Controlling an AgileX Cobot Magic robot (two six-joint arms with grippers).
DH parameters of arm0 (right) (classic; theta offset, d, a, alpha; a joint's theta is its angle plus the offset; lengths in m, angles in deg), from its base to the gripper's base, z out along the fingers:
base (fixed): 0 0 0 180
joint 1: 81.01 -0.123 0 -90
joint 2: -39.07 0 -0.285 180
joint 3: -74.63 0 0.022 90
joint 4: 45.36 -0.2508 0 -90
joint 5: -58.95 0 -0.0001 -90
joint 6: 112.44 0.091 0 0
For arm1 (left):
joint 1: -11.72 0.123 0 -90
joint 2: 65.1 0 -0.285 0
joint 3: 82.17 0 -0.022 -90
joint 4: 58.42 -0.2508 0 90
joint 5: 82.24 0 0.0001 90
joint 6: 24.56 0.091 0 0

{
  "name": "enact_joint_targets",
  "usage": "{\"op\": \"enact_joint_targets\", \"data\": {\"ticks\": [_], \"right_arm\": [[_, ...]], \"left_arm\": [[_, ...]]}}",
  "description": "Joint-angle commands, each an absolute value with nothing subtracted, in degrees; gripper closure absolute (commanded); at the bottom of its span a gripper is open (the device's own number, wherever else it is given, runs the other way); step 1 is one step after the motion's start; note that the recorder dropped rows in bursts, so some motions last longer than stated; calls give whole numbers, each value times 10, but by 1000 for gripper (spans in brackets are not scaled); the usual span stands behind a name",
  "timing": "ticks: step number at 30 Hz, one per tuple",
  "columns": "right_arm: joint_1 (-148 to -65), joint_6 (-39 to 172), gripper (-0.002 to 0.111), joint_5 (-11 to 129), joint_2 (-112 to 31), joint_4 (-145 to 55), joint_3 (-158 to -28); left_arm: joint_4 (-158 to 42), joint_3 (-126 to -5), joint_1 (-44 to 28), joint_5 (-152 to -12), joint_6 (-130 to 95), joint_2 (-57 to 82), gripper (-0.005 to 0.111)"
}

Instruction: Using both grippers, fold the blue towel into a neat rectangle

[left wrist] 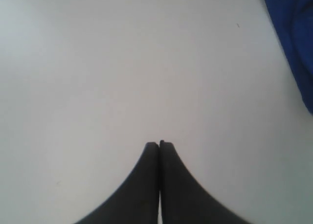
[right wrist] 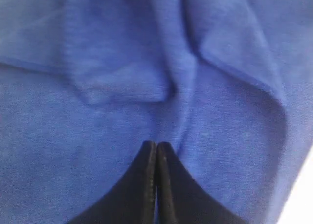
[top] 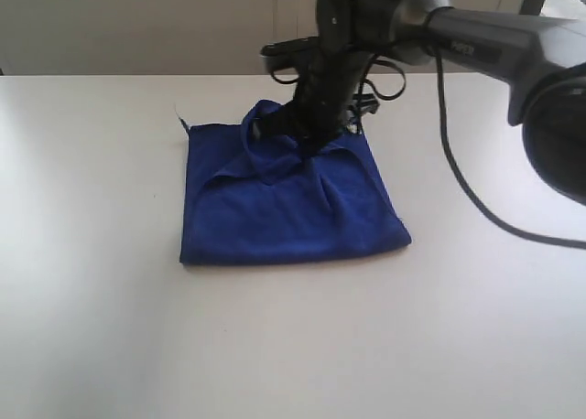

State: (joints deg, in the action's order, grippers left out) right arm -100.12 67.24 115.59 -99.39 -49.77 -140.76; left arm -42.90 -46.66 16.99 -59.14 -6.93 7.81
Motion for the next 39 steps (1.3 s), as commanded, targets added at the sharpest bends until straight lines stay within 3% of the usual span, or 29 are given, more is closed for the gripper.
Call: {"op": "enact_joint_targets", "data": {"ticks": [1,29,39], "right_arm": [[-960,662,108,1159,-1015,-494,-1407],[-929,676,108,1283,-1066,-482,-1407],[-930,676,108,1210,-1017,-475,-1407]], "left_arm": [[-423,-461,166,-587,-68,73,107],[-423,-461,166,-587,-68,73,107],[-423,-461,166,-587,-68,73,107]]}}
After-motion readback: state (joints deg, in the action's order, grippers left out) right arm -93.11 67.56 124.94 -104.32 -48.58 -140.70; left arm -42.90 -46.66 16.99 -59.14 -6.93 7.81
